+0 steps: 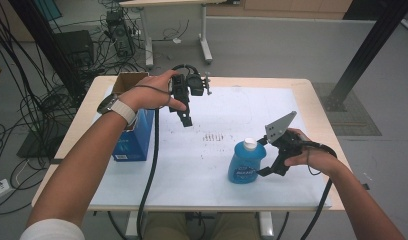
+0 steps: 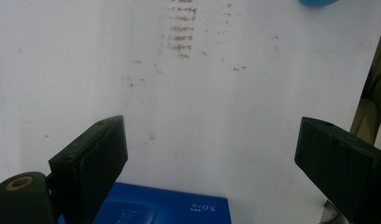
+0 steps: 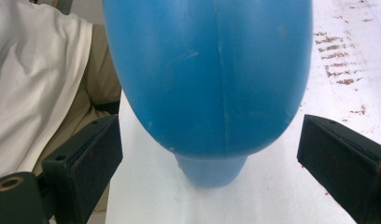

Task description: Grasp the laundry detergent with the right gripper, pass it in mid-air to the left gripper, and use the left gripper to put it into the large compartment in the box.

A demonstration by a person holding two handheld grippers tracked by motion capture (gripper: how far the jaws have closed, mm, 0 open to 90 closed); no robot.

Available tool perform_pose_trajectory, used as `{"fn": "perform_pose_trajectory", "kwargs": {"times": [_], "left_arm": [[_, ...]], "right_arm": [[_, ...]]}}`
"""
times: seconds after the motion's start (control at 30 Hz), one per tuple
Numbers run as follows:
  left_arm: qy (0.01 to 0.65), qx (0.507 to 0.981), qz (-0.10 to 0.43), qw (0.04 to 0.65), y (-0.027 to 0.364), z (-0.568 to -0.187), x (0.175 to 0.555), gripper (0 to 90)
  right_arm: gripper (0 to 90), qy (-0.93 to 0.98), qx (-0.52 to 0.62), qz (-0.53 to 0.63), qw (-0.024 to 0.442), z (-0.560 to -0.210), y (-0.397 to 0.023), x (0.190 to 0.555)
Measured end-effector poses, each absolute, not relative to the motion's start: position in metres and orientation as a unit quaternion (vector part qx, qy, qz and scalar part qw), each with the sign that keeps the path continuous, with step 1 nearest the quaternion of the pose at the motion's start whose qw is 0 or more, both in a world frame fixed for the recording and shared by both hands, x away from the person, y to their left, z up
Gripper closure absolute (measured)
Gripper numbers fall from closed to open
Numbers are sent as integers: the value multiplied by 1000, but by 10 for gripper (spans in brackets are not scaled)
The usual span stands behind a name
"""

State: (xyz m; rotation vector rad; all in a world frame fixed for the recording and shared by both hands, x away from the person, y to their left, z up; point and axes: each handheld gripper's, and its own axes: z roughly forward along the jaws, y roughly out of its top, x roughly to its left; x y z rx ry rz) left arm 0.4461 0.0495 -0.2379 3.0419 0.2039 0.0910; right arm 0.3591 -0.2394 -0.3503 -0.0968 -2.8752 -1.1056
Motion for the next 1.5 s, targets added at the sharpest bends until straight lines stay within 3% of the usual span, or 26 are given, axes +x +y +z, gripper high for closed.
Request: {"fn": "perform_pose_trajectory", "kwargs": {"times": [1.5], "left_arm": [[70, 996, 33, 50, 52, -237, 446, 97]], "right_arm": [[66, -932, -31, -360, 27, -349, -239, 358]]}}
